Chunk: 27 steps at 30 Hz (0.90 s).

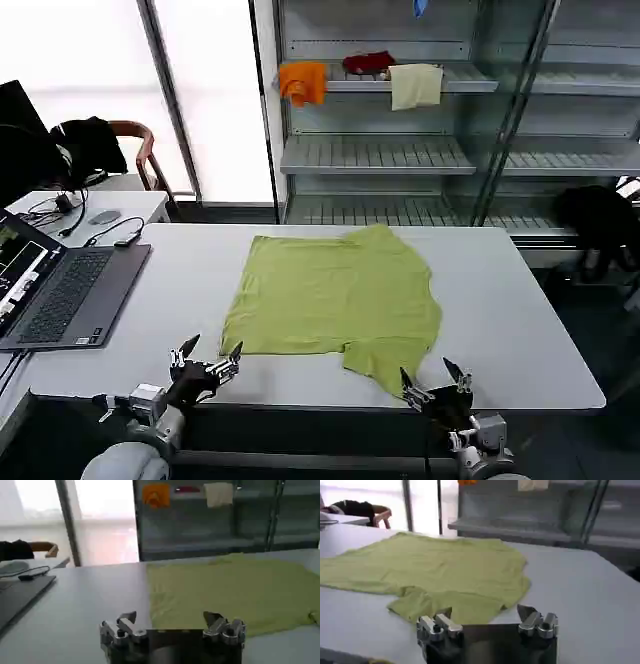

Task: Fold and organize the clothes.

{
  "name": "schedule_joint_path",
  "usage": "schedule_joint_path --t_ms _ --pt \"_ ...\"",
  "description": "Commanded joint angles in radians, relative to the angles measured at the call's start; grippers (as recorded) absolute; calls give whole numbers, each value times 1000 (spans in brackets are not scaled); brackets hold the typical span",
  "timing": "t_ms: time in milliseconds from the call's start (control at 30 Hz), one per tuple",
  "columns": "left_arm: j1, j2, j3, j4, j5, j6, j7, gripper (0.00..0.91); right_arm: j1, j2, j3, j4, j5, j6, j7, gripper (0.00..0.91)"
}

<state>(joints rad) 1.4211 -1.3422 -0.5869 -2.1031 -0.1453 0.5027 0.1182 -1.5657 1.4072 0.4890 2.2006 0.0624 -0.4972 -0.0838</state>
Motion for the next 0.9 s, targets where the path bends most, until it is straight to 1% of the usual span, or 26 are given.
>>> schedule_joint_path --t_ms 33,67,100,200,233,267,300,333,367,400,433,533,900 --pt "-12 -2 13 90 60 -22 -5 907 -18 3 -11 -13 -3 11 -1 897" --pt "-14 -1 13 94 60 -23 -5 897 -17 5 -13 -16 -7 11 -1 877" --pt "-16 -2 14 97 61 -26 -5 887 -15 7 -17 -21 -13 11 -1 877" --pt "-24 -3 19 112 63 -36 -4 776 -9 13 -27 -38 -25 20 -2 836" --pt "-28 -4 21 118 67 -39 -3 605 -4 19 -35 -50 -32 25 0 776" --pt "-32 -5 22 126 68 -41 -3 554 1 25 -37 -58 -37 28 -1 715" --pt "-33 -6 24 131 70 -42 -3 343 3 27 -39 -60 -40 29 1 544" --pt "-37 -6 26 142 72 -46 -3 191 8 33 -42 -67 -45 29 3 322" --pt "-39 -7 26 150 72 -48 -3 141 10 35 -45 -70 -52 30 2 151" --pt "-40 -8 26 154 72 -50 -3 91 12 35 -46 -73 -54 32 2 101" --pt "-42 -8 26 160 72 -55 -3 20 13 34 -50 -77 -61 37 4 10" --pt "-39 -7 26 169 65 -65 -1 0 15 34 -49 -82 -64 42 4 0" --pt "-30 -8 25 166 46 -83 15 0 12 25 -47 -77 -71 54 -1 0"
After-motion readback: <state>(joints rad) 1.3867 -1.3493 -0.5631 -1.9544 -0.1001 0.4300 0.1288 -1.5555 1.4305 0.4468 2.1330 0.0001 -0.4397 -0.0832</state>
